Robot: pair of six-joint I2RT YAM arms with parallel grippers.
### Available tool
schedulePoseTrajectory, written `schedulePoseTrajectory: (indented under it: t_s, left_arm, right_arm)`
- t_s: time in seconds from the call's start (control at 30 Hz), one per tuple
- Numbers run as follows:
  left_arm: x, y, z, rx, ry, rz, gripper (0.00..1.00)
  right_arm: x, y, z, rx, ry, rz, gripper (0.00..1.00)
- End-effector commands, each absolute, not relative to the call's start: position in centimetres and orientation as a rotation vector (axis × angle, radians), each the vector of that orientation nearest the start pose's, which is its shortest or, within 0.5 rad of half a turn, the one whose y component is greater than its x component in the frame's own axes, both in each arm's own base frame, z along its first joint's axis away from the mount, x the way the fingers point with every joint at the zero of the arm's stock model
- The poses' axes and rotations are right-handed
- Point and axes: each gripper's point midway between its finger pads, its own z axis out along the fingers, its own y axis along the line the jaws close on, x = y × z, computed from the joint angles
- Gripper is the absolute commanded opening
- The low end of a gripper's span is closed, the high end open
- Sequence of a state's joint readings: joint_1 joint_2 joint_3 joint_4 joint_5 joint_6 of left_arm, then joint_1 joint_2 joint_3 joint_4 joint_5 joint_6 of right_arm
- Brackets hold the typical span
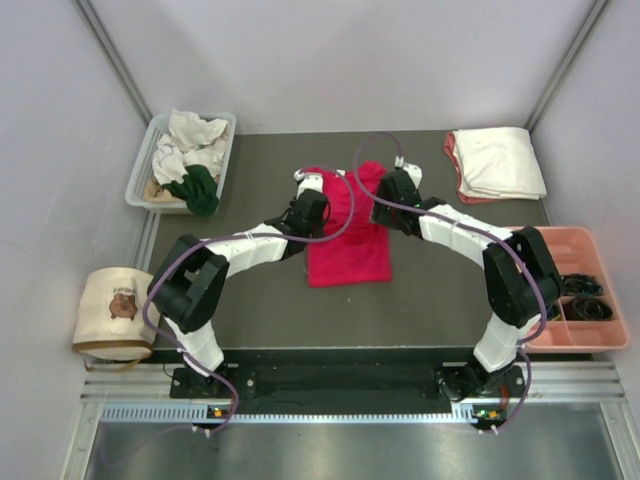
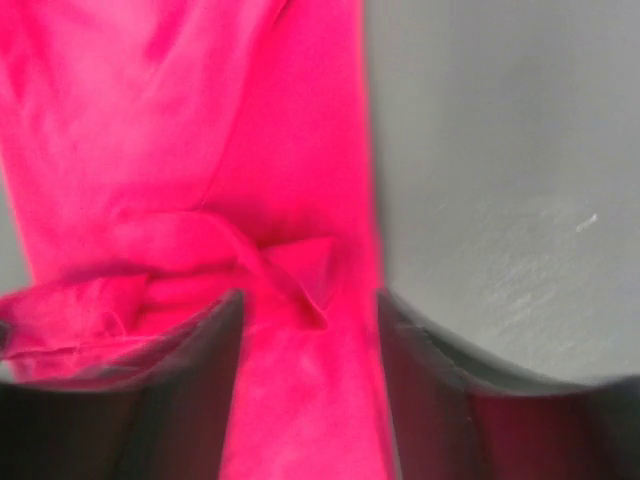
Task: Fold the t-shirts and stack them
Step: Fold the folded rectangular tshirt in 1/3 of the way, then grab one side of the 2/3 rectangular tshirt with both arms
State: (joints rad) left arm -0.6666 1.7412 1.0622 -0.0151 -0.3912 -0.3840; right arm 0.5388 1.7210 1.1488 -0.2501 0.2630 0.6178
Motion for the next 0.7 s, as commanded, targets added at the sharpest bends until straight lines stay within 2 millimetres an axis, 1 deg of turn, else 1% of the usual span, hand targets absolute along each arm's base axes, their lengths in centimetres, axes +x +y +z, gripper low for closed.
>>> schedulePoseTrajectory:
  t_s: [0.0, 0.03, 0.07, 0.1, 0.13, 0.17, 0.2, 0.23, 0.27, 0.3, 0.33, 0.37, 0.4, 0.43, 0.47, 0.5, 0.53, 0.57, 0.6, 0.63, 0.67]
  left_arm:
    - [44.8, -20.6, 12.3, -0.055, 2.051, -0.07, 0.66]
    - [45.6, -20.0, 13.2, -0.083, 2.03, -0.061, 0.78]
    - [46.2, -18.6, 14.0, -0.126, 2.011, -0.035, 0.89]
    - [46.3, -18.1, 14.5, -0.139, 2.01, -0.029, 0.99]
    - [46.1, -17.6, 14.8, -0.148, 2.002, -0.016, 0.99]
    - [45.8, -17.2, 16.1, -0.157, 1.973, -0.018, 0.99]
    - [45.5, -17.1, 16.5, -0.154, 1.964, -0.029, 0.99]
    - [44.6, -16.9, 15.6, -0.146, 1.983, -0.029, 0.99]
    - [44.0, -16.8, 16.4, -0.154, 1.97, -0.055, 0.99]
    - [43.3, -17.2, 16.0, -0.138, 1.993, -0.095, 0.99]
    - [41.9, -17.1, 14.5, -0.146, 2.043, -0.116, 0.99]
    - [41.0, -17.4, 14.7, -0.15, 2.052, -0.161, 0.99]
    - [40.1, -17.7, 14.0, -0.152, 2.072, -0.184, 0.99]
    - [38.4, -17.7, 12.1, -0.144, 2.117, -0.196, 0.99]
    - [37.1, -18.7, 12.2, -0.117, 2.113, -0.224, 0.99]
    - [36.0, -19.1, 11.8, -0.112, 2.123, -0.237, 0.99]
    - [34.5, -18.7, 10.1, -0.103, 2.153, -0.206, 0.99]
    - [33.3, -19.7, 10.3, -0.077, 2.149, -0.23, 0.99]
    - [32.1, -19.7, 9.5, -0.086, 2.177, -0.227, 0.99]
    - [30.9, -19.5, 8.4, -0.08, 2.2, -0.22, 0.99]
    - [29.9, -20.0, 8.3, -0.069, 2.2, -0.235, 0.99]
  right_arm:
    - [45.4, 16.6, 13.5, 0.345, 2.178, 0.225, 0.64]
    - [45.6, 16.0, 13.8, 0.35, 2.181, 0.228, 0.66]
    - [45.8, 15.3, 14.0, 0.362, 2.179, 0.221, 0.67]
    - [45.6, 14.7, 14.6, 0.371, 2.171, 0.217, 0.68]
    - [45.4, 14.2, 14.8, 0.373, 2.167, 0.214, 0.68]
    - [45.0, 14.0, 14.9, 0.369, 2.162, 0.215, 0.68]
    - [44.0, 13.7, 14.7, 0.363, 2.166, 0.219, 0.68]
    - [43.4, 14.0, 14.7, 0.357, 2.171, 0.246, 0.68]
    - [42.9, 14.1, 14.5, 0.351, 2.176, 0.259, 0.68]
    - [41.8, 13.8, 13.3, 0.35, 2.205, 0.259, 0.69]
    - [41.0, 14.3, 13.7, 0.343, 2.208, 0.307, 0.69]
    - [40.3, 14.6, 13.3, 0.333, 2.223, 0.33, 0.69]
    - [39.0, 14.4, 11.8, 0.327, 2.264, 0.332, 0.7]
    - [38.2, 14.6, 12.4, 0.317, 2.253, 0.361, 0.7]
    - [37.3, 14.9, 12.0, 0.307, 2.263, 0.367, 0.7]
    - [35.9, 14.7, 10.8, 0.301, 2.289, 0.362, 0.7]
    - [35.2, 14.8, 10.6, 0.293, 2.298, 0.378, 0.7]
    - [34.5, 14.9, 11.1, 0.286, 2.284, 0.399, 0.7]
    - [33.1, 15.0, 9.9, 0.272, 2.316, 0.397, 0.7]
    - [32.5, 15.1, 9.6, 0.278, 2.326, 0.408, 0.7]
    - [31.9, 15.2, 9.9, 0.274, 2.315, 0.428, 0.7]
